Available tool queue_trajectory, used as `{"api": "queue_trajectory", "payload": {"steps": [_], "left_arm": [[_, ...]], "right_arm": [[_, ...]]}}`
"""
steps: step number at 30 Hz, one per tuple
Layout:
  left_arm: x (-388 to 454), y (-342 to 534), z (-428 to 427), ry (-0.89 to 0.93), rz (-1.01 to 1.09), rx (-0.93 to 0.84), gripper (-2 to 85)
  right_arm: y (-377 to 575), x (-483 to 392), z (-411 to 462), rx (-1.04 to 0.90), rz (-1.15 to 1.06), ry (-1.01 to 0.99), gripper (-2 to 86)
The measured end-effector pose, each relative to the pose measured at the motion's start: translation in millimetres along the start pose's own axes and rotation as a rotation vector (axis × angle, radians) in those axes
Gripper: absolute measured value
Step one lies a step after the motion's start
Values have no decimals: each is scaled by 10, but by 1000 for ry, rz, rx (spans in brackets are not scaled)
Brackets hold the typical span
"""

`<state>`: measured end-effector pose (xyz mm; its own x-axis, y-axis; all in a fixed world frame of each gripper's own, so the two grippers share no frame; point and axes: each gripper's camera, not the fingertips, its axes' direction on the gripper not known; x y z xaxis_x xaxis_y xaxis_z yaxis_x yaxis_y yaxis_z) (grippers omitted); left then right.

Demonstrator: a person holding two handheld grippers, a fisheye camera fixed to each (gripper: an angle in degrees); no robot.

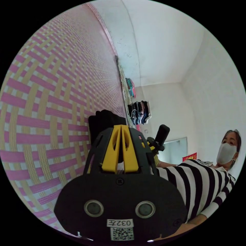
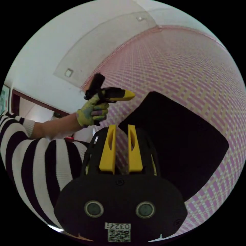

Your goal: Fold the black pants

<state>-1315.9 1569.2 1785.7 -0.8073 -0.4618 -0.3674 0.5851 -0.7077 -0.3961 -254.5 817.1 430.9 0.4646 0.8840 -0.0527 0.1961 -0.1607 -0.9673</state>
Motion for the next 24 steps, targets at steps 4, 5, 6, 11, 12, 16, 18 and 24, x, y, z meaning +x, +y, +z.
{"api": "queue_trajectory", "payload": {"steps": [4, 5, 6, 11, 12, 16, 18, 24], "left_arm": [[263, -25, 211, -59, 114, -157, -9], [297, -22, 260, -69, 131, -190, -9], [359, -7, 366, -90, 162, -257, -9], [531, 152, 713, -224, 304, -513, -9], [494, 195, 740, -287, 318, -559, -9], [332, 327, 705, -304, 376, -596, -9], [334, 317, 694, -304, 346, -583, -9], [691, 371, 702, -252, 413, -492, -9]], "right_arm": [[392, 330, -498, 104, 161, 34, 19], [471, 385, -539, 98, 183, 64, 11], [645, 493, -618, 93, 229, 130, 3], [1283, 809, -816, 124, 330, 156, -9], [1382, 858, -798, 116, 329, 137, -9], [1512, 985, -792, 165, 306, 54, -10], [1483, 1047, -887, 161, 335, 12, -10], [1222, 1148, -1625, 282, 280, -18, -10]]}}
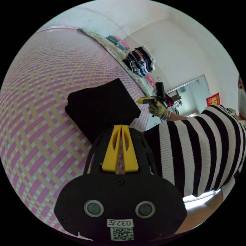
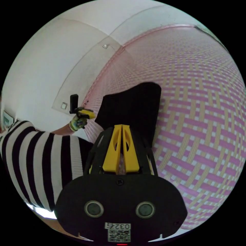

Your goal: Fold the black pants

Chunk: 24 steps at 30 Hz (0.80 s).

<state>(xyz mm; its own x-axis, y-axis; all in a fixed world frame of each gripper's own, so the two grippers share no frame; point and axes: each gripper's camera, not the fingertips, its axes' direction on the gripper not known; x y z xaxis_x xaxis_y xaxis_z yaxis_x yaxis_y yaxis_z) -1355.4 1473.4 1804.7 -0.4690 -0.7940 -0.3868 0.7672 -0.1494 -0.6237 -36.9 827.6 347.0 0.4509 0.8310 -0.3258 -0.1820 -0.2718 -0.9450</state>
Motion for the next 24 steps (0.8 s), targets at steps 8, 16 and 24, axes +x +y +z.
{"api": "queue_trajectory", "payload": {"steps": [8, 16, 24], "left_arm": [[-374, 48, 178, -24, -166, -54, -9], [-637, 188, -161, 72, -306, 200, -5], [-1512, 500, -390, 213, -619, 247, 121]], "right_arm": [[-972, 405, -45, -44, 59, 93, -10], [-1060, 639, -556, -38, 182, -27, 25], [-390, 1093, -1184, -132, 380, -202, 130]]}}
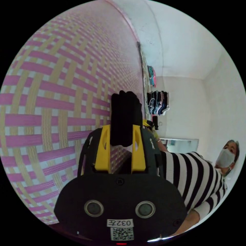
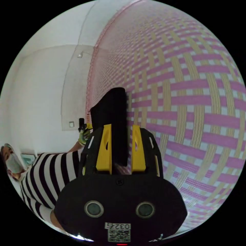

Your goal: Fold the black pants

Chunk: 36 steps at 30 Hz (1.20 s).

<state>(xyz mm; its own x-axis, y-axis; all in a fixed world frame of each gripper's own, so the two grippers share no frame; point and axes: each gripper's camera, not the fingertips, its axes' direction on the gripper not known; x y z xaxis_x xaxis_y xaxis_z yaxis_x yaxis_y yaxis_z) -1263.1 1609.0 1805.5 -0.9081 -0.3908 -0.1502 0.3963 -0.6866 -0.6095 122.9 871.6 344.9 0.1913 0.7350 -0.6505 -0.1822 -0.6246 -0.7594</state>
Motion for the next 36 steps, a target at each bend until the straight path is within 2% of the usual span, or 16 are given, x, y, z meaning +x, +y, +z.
{"api": "queue_trajectory", "payload": {"steps": [3, 10, 18, 24, 29, 36], "left_arm": [[-170, -226, 75, 45, -25, -72, 136], [-341, -805, 232, -27, 24, -221, 136], [-891, -1130, 369, -35, 33, -253, 113], [-1393, -1116, 218, -38, 50, -175, 91], [-1736, -944, 121, 21, 92, -162, 81], [-2327, -952, 459, 136, 248, -346, 73]], "right_arm": [[97, 77, -70, -36, 35, -59, 136], [79, -124, 14, -155, 1, -74, 132], [269, -249, 149, -211, 19, -108, 124], [788, -550, 185, -84, 8, 0, 90], [1525, -963, 194, 49, -52, 9, 86], [2952, -1476, 83, 270, -5, 92, 85]]}}
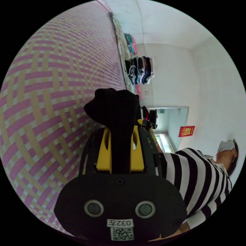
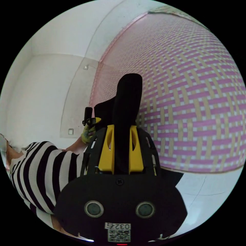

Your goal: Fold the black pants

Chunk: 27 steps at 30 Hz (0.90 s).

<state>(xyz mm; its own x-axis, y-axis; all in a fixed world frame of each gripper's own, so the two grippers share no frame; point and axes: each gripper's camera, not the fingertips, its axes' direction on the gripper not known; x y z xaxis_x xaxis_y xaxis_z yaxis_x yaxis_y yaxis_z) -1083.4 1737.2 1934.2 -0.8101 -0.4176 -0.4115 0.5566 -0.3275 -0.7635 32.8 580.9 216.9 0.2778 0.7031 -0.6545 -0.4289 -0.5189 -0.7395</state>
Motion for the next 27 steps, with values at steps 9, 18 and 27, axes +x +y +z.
{"api": "queue_trajectory", "payload": {"steps": [9, 18, 27], "left_arm": [[-874, -107, 978, 99, 87, -253, 67], [-1555, -250, 2515, 14, 94, -342, 66], [-2183, -531, 4429, 45, 118, -450, 66]], "right_arm": [[1738, -281, -748, 219, 114, 82, 85], [3174, 208, -1793, 349, 135, -9, 86], [4561, 203, -3263, 523, 149, 70, 86]]}}
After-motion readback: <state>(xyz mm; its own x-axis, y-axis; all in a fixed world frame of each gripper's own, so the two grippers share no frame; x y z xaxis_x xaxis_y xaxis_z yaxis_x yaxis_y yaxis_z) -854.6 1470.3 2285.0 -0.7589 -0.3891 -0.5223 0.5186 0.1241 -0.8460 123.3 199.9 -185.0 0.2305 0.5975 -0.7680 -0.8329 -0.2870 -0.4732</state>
